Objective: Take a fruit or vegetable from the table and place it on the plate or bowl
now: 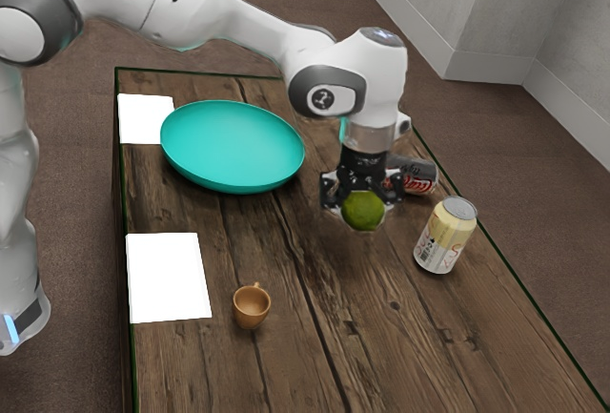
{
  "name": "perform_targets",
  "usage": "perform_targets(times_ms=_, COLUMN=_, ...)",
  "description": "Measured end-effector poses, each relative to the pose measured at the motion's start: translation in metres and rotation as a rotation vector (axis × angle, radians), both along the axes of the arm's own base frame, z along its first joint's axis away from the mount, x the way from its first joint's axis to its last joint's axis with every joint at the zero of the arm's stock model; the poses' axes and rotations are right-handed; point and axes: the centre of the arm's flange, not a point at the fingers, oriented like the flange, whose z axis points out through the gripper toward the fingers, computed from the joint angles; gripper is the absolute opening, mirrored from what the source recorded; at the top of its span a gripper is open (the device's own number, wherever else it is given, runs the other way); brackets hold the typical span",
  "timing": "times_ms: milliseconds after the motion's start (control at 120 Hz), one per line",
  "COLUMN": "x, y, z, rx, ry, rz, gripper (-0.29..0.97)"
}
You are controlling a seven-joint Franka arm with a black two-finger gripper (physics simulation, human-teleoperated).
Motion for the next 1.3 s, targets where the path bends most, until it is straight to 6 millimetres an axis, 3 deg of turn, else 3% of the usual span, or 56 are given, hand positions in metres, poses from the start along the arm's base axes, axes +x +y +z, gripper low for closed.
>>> perform_targets(times_ms=50, x=-0.008, y=0.008, z=0.025, rx=0.008, ry=-0.025, rz=0.005, gripper=0.04)
perform_targets(times_ms=92, x=-0.009, y=0.029, z=0.041, rx=0.015, ry=-0.036, rz=0.035, gripper=0.03)
perform_targets(times_ms=200, x=-0.022, y=0.14, z=0.059, rx=0.019, ry=-0.021, rz=0.211, gripper=-0.01)
perform_targets(times_ms=250, x=-0.038, y=0.172, z=0.057, rx=0.015, ry=0.0, rz=0.26, gripper=-0.03)
perform_targets(times_ms=475, x=-0.096, y=0.22, z=0.032, rx=0.019, ry=0.088, rz=0.308, gripper=-0.09)
perform_targets(times_ms=617, x=-0.12, y=0.238, z=0.015, rx=0.018, ry=0.13, rz=0.325, gripper=-0.11)
perform_targets(times_ms=817, x=-0.129, y=0.245, z=0.003, rx=0.022, ry=0.162, rz=0.319, gripper=-0.11)
perform_targets(times_ms=983, x=-0.129, y=0.246, z=0.002, rx=0.044, ry=0.16, rz=0.302, gripper=0.16)
perform_targets(times_ms=1100, x=-0.128, y=0.247, z=0.003, rx=0.054, ry=0.148, rz=0.293, gripper=0.44)
perform_targets(times_ms=1300, x=-0.126, y=0.248, z=0.002, rx=0.06, ry=0.139, rz=0.283, gripper=0.62)
